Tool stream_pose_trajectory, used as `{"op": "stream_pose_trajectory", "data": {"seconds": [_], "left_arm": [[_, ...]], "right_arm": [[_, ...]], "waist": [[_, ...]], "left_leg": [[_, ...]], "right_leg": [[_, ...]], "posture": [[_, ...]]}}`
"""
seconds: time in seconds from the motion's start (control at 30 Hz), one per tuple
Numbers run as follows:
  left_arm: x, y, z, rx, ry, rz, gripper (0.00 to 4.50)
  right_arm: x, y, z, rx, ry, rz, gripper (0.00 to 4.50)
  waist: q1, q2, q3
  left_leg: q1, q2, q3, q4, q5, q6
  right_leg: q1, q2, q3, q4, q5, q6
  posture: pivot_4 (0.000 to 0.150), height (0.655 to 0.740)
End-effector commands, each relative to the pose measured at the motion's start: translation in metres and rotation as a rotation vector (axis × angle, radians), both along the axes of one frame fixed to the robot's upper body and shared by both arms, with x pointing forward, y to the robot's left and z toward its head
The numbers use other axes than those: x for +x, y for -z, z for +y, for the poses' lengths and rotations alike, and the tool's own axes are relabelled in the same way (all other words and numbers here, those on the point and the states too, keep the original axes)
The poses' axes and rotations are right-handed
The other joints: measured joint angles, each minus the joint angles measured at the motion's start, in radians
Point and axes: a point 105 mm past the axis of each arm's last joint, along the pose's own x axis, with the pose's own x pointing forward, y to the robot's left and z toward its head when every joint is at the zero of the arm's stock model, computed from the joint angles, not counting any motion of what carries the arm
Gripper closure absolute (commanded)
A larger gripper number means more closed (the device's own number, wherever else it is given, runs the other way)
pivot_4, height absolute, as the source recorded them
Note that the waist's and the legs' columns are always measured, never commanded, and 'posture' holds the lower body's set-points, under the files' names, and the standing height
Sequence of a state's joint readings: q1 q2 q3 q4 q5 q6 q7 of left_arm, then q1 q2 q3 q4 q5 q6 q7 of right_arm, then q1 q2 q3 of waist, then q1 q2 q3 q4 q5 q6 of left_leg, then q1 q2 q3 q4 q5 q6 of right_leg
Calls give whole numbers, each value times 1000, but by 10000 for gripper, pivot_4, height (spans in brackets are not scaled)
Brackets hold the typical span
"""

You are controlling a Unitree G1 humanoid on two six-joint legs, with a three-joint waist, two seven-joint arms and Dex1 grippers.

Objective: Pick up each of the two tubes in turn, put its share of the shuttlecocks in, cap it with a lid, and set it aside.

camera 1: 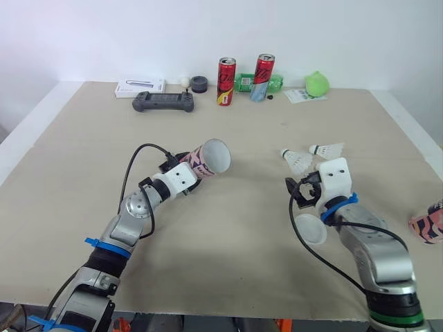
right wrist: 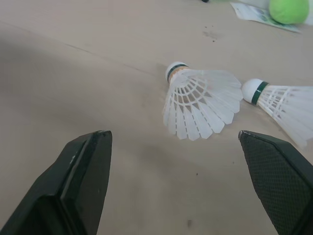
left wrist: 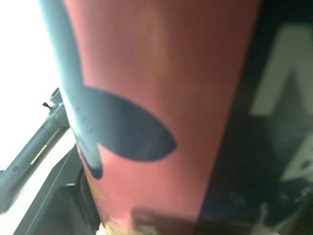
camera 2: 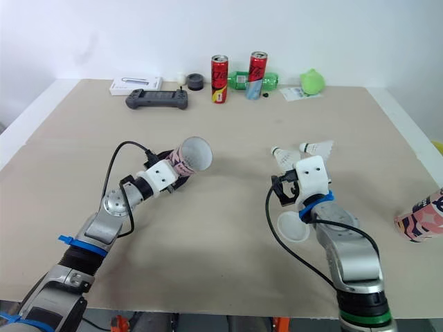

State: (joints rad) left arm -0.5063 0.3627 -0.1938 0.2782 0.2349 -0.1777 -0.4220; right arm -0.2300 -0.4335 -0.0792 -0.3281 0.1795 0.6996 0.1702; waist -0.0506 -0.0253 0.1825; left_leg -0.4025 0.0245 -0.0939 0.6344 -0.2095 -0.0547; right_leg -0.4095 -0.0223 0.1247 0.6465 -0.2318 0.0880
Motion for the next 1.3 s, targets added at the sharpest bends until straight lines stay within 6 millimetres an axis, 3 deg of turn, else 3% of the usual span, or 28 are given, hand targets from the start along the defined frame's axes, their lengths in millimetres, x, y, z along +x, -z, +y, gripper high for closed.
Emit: {"op": "stream_pose_trajectory", "data": {"seconds": [0.03,0.1,0.2,0.4,0.47,0.57,0.73,0.83,0.9,1.03,1.3], "left_arm": [[-1,-15,-1,-12,19,-54,9282],[-2,-15,0,-12,16,-54,9282],[-4,-15,0,-12,16,-54,9282],[-6,-16,1,-13,14,-56,9282],[-6,-16,2,-12,10,-56,9282],[-7,-15,5,-9,2,-52,9282],[-6,-10,7,2,-12,-31,9282],[-5,-6,7,11,-19,-14,9282],[-3,-5,8,15,-25,-7,9282],[1,-2,9,27,-40,13,9282],[1,-1,3,22,-29,17,9282]], "right_arm": [[20,-8,-1,44,40,-70,448],[31,-6,-1,85,56,-79,448],[51,-8,2,141,70,-104,8728],[69,-17,1,149,98,-150,38202],[67,-19,1,145,87,-160,44644],[53,-34,24,134,-94,-203,44644],[-2,-69,80,124,-548,-275,44644],[-27,-95,97,93,-707,-332,44644],[-36,-102,107,62,-774,-331,44644],[-43,-103,125,11,-844,-315,44644],[-47,-80,154,-49,-920,-239,44644]], "waist": [[0,0,0],[-1,0,0],[0,0,0],[1,1,0],[1,1,0],[1,1,0],[-2,2,1],[0,3,2],[0,3,2],[0,2,1],[2,2,1]], "left_leg": [[0,0,0,0,0,0],[0,0,1,0,0,0],[0,0,0,0,0,0],[-1,0,0,-1,0,0],[-1,0,0,-1,0,0],[-1,0,0,-1,0,0],[-2,0,-1,-2,0,0],[-1,0,-1,-1,0,0],[-1,0,-1,-1,0,0],[0,0,-1,0,0,0],[-1,0,-1,0,0,0]], "right_leg": [[0,0,0,0,0,0],[0,0,0,0,1,0],[0,0,0,0,1,-1],[-1,0,1,0,3,-5],[-1,0,1,0,3,-5],[-1,0,1,0,3,-5],[-1,0,1,0,0,-1],[-1,0,0,0,-1,0],[0,0,0,0,0,1],[0,0,0,0,0,1],[0,0,0,0,0,0]], "posture": [[1500,7400],[1500,7400],[1500,7400],[1500,7400],[1500,7400],[1500,7400],[1500,7400],[1500,7400],[1500,7400],[1500,7400],[1500,7400]]}}
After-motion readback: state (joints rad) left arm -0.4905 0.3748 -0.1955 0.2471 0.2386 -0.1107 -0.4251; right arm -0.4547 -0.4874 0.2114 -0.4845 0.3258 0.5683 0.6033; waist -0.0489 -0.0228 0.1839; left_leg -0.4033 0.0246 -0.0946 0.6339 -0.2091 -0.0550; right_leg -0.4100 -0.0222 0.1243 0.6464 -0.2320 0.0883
